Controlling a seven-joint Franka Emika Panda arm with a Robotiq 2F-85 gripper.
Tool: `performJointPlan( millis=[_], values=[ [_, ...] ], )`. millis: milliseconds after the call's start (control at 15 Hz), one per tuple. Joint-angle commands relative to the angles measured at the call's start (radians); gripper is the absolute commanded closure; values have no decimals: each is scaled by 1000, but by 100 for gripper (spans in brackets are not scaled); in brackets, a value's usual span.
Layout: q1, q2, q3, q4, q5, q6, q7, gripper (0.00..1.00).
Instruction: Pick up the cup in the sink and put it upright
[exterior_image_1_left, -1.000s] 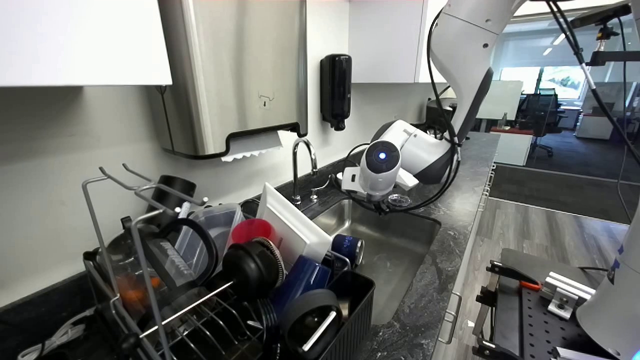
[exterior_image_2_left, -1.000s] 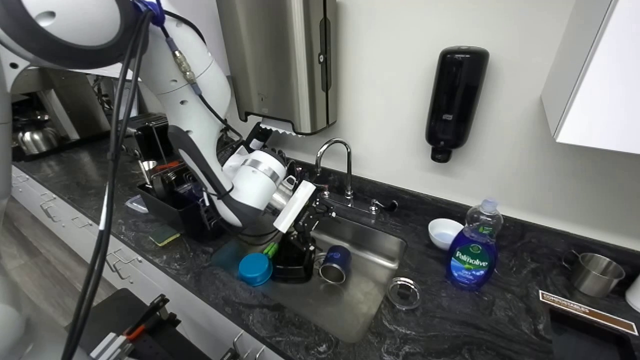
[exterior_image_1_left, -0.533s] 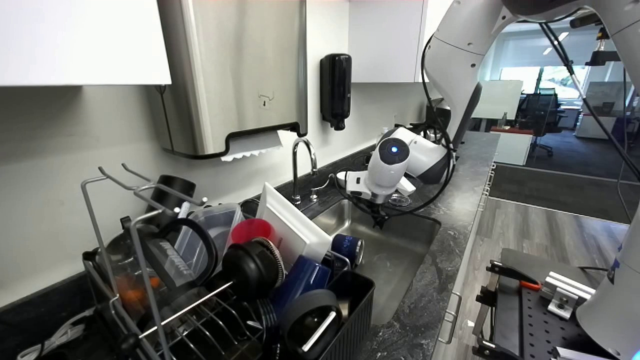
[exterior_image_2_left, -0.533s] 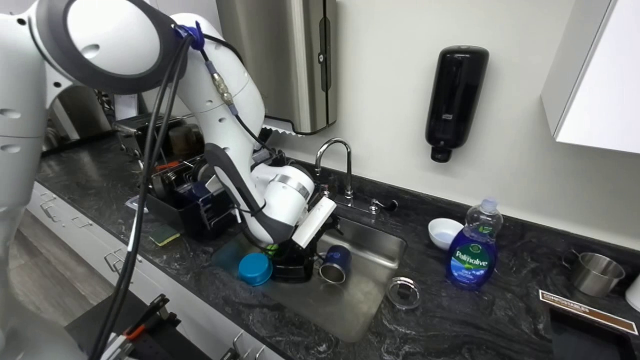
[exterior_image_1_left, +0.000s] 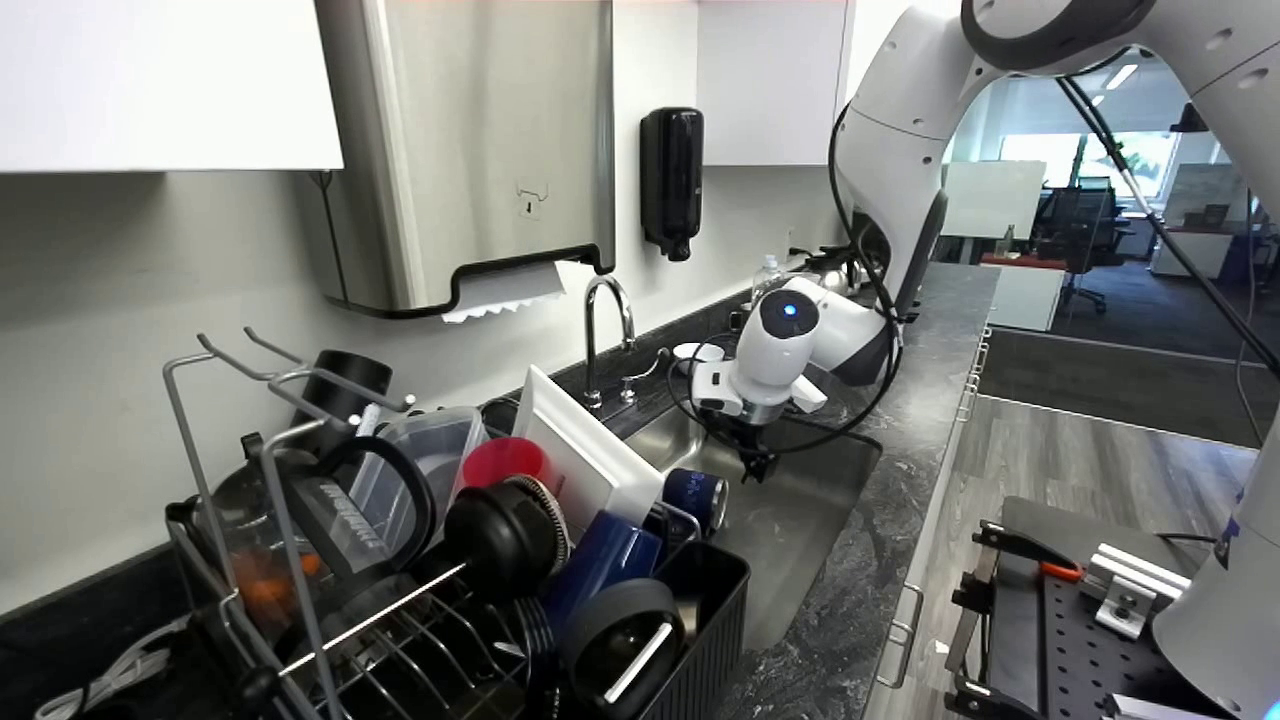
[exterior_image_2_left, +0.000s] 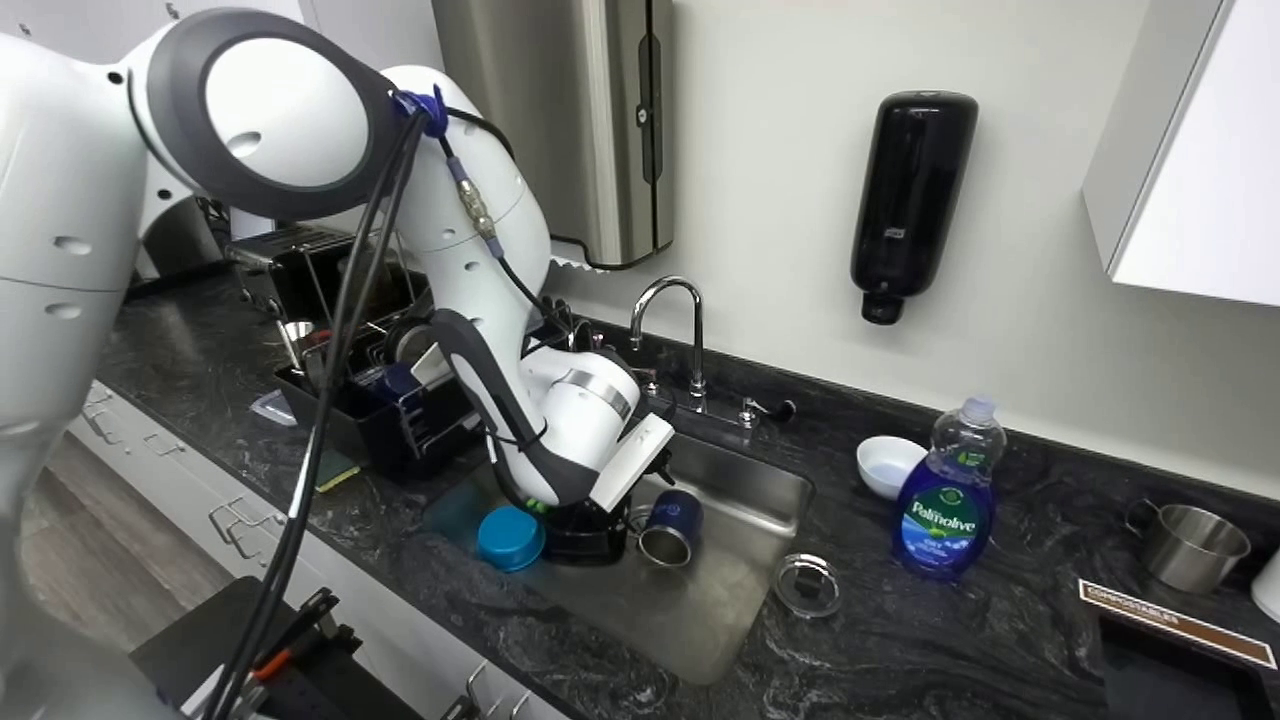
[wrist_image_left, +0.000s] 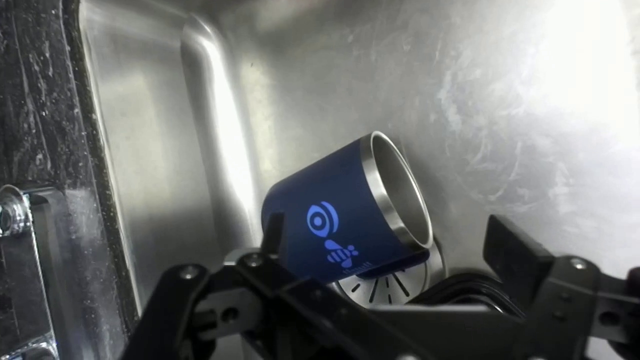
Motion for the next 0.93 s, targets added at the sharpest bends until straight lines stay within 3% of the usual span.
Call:
performJointPlan(
  millis=[0, 333, 867],
  values=[
    [-18, 39, 7, 38, -56, 43, 7, 0],
    [-26, 85, 19, 73, -153, 33, 64, 0],
    [-60, 153, 76, 155, -412, -15, 271, 0]
  ],
)
